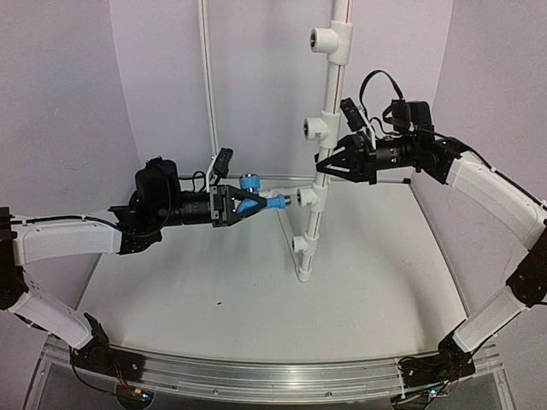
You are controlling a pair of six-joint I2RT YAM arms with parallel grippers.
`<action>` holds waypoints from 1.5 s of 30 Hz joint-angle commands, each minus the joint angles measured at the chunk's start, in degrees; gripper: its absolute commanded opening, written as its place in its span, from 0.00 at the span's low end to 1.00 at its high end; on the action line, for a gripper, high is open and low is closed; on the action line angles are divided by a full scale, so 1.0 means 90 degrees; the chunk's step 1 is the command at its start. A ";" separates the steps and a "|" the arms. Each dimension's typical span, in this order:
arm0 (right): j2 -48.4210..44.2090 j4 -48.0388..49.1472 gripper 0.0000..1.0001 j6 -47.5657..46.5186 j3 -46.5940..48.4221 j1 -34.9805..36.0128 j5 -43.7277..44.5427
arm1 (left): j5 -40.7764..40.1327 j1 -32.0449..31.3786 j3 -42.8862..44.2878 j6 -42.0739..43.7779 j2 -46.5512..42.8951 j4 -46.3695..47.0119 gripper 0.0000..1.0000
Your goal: Install the water faucets
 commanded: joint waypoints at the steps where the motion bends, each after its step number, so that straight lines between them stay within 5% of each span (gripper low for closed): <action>1: 0.0043 -0.0437 0.00 0.0542 0.0109 0.0058 -0.0351 | 0.0614 0.0108 0.0141 -0.1190 0.0211 0.1406 0.00; 19: 0.0028 -0.0439 0.00 0.0462 -0.0031 0.0062 -0.0497 | 0.0694 0.0137 0.0267 -0.2325 0.1206 0.2665 0.00; 45: 0.0077 -0.0430 0.00 0.0498 -0.0003 0.0062 -0.0465 | 0.0109 0.0199 0.0266 -0.2600 0.1276 0.2666 0.00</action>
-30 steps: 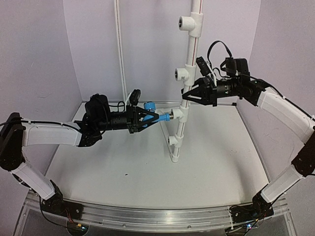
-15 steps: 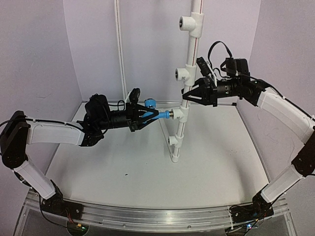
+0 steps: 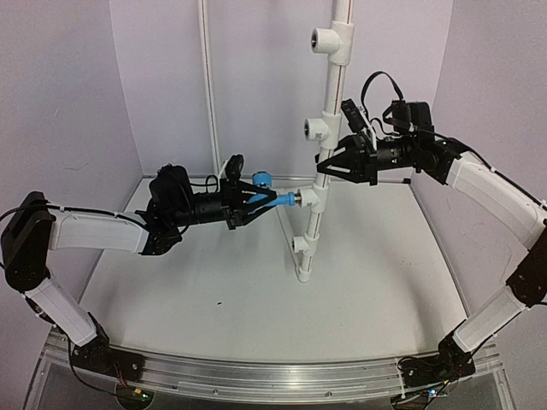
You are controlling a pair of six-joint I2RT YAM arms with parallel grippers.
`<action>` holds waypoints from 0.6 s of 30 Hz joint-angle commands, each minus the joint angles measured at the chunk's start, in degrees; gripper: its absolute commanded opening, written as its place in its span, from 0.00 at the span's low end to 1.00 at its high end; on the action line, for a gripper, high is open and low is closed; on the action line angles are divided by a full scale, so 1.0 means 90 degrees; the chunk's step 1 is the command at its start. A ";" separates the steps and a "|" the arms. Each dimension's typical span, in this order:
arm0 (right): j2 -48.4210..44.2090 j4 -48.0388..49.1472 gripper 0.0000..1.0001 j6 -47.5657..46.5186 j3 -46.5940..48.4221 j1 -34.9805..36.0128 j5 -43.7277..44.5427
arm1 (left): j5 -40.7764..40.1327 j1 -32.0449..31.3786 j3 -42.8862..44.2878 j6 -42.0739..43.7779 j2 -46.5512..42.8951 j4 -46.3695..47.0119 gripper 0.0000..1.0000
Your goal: Install the water faucets
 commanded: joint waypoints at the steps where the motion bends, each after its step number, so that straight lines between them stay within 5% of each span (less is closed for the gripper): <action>1: 0.0083 -0.0438 0.00 0.0712 0.0036 0.0080 -0.0332 | -0.0368 0.0003 0.0223 -0.0005 0.0023 0.0421 0.00; 18: 0.0122 -0.0434 0.00 0.0785 0.0103 0.0087 -0.0299 | -0.0560 -0.0494 0.0233 0.1237 0.0062 0.0113 0.00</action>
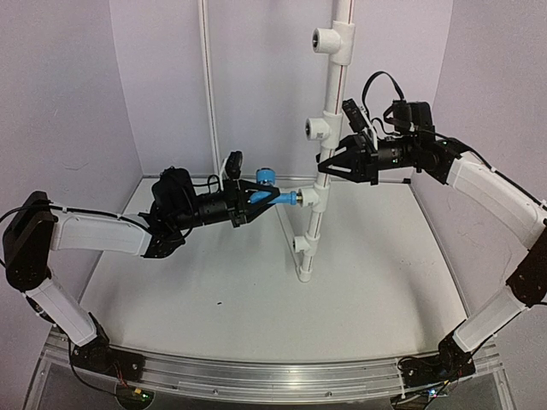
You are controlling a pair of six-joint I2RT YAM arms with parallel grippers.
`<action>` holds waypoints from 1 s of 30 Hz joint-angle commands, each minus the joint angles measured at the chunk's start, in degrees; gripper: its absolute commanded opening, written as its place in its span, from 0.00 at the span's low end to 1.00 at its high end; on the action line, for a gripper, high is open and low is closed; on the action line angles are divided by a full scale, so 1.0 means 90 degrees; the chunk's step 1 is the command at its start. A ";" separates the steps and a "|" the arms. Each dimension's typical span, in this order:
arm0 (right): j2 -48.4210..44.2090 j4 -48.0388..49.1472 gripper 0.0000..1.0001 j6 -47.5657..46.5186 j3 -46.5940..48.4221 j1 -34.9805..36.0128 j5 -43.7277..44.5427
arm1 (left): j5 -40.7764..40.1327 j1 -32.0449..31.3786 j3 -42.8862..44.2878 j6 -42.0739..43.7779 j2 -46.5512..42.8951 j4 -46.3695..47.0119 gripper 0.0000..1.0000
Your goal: Install the water faucets
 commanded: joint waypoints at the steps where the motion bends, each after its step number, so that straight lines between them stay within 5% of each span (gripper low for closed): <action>1: 0.0110 -0.0438 0.00 0.0776 0.0106 0.0124 -0.0270 | 0.0099 -0.0255 0.0204 0.0709 -0.0014 -0.0051 0.00; 14: 0.0109 -0.0438 0.00 0.0790 0.0132 0.0122 -0.0351 | 0.0646 -0.0279 0.0022 0.1964 0.0223 -0.0007 0.00; 30: 0.0024 -0.0472 0.00 0.0786 0.0082 0.0121 -0.0450 | 0.0795 -0.0277 0.0600 0.4253 0.0146 -0.1744 0.00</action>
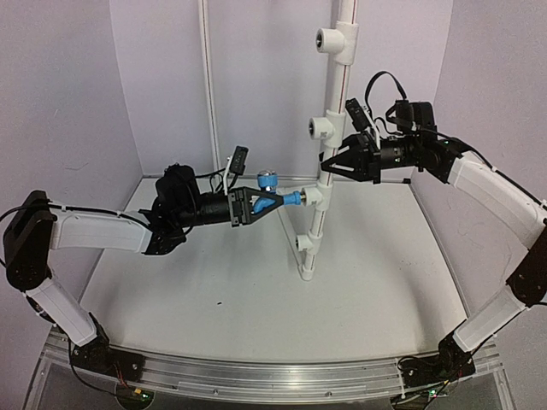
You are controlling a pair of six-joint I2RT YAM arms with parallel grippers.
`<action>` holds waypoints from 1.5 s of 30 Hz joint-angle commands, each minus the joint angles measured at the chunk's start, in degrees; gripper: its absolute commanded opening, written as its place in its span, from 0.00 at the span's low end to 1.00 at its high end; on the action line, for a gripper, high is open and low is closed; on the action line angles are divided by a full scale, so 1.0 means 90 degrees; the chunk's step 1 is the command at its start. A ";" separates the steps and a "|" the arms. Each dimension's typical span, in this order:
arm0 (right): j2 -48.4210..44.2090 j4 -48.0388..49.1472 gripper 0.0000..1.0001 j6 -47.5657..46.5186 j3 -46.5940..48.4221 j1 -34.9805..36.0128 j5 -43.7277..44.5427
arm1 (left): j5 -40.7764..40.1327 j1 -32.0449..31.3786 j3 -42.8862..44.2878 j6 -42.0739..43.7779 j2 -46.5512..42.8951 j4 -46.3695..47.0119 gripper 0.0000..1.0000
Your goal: Install the water faucets
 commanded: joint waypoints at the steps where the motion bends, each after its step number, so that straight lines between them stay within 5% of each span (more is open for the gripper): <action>1: 0.0015 -0.0444 0.00 0.0797 0.0077 0.0237 -0.0369 | 0.0413 -0.0247 0.0446 0.1097 0.0107 -0.1309 0.00; 13: -0.0031 -0.0484 0.00 0.0778 0.0035 0.0246 -0.0335 | 0.0555 -0.0263 0.1138 0.2873 0.0053 -0.2742 0.00; 22: -0.0045 -0.0484 0.00 0.0768 0.0021 0.0241 -0.0364 | -0.0347 -0.0586 0.1356 0.4893 -0.0139 -0.3773 0.00; 36: -0.0085 -0.0494 0.00 0.0778 -0.0020 0.0240 -0.0359 | -0.1636 -0.0997 0.1324 0.7281 -0.0371 -0.4171 0.00; 45: -0.0077 -0.0522 0.00 0.0778 -0.0038 0.0244 -0.0344 | -0.2519 -0.1120 0.1097 0.9650 -0.0490 -0.4015 0.00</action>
